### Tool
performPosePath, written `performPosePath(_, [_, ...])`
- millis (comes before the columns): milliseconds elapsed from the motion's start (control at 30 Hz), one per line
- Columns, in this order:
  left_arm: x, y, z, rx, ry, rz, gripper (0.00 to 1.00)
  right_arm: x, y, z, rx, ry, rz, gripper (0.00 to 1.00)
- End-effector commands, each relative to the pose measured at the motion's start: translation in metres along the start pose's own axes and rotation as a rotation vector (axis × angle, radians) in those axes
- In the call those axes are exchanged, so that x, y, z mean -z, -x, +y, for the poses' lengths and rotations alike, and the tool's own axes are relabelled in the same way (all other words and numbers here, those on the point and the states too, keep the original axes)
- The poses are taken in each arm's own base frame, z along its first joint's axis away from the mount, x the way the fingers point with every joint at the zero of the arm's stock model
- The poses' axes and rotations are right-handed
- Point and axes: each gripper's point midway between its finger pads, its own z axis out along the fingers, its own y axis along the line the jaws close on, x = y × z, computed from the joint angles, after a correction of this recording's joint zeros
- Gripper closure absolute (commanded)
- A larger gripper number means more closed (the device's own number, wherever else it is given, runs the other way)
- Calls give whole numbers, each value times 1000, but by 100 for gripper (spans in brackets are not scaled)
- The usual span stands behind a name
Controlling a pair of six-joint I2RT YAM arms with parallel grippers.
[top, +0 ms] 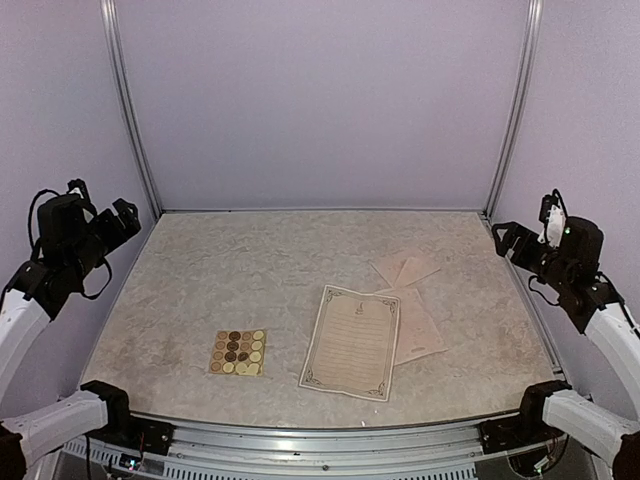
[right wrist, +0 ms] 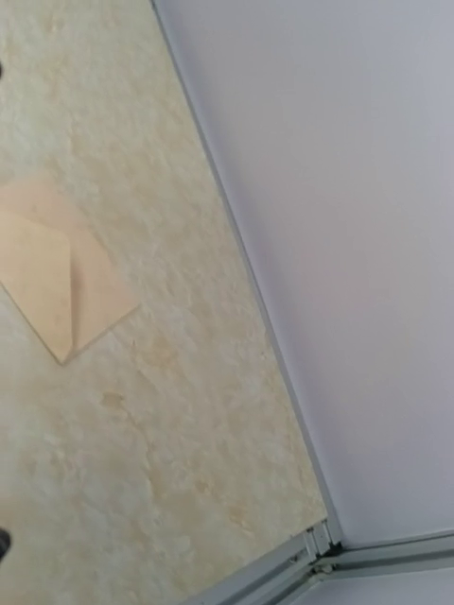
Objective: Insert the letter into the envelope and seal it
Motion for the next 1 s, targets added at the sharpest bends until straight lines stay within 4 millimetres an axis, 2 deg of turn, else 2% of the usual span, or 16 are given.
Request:
performPosePath(0, [8, -18, -9, -74, -59, 118, 1, 7, -13, 3, -58, 28, 49, 0])
performPosePath(100, [10, -24, -11, -63, -83, 137, 1, 8, -17, 8, -23, 54, 90, 1])
performPosePath(200, [19, -22, -15, -42, -122, 128, 1, 11, -24, 26, -10, 160, 131, 1])
performPosePath(333, [35, -26, -38, -39, -274, 159, 1, 10, -42, 46, -41, 289, 214, 1])
performPosePath(467, [46, -54, -54, 31, -384, 260, 1, 9, -83, 78, -56, 428, 365, 1])
performPosePath(567, [54, -76, -59, 58, -413, 313, 1, 9, -120, 103, -44, 499, 481, 6])
performPosePath(667, [65, -84, -63, 87, -447, 322, 1, 8, -150, 121, -53, 549, 551, 10])
performPosePath(767, [75, -97, -71, 129, -509, 355, 1, 2, -177, 121, -75, 547, 603, 14])
performPosePath(867, [81, -110, -80, 155, -568, 391, 1, -7, -195, 120, -81, 539, 648, 22])
performPosePath(967, [84, -114, -88, 155, -600, 396, 2, -14, -207, 120, -85, 532, 672, 23])
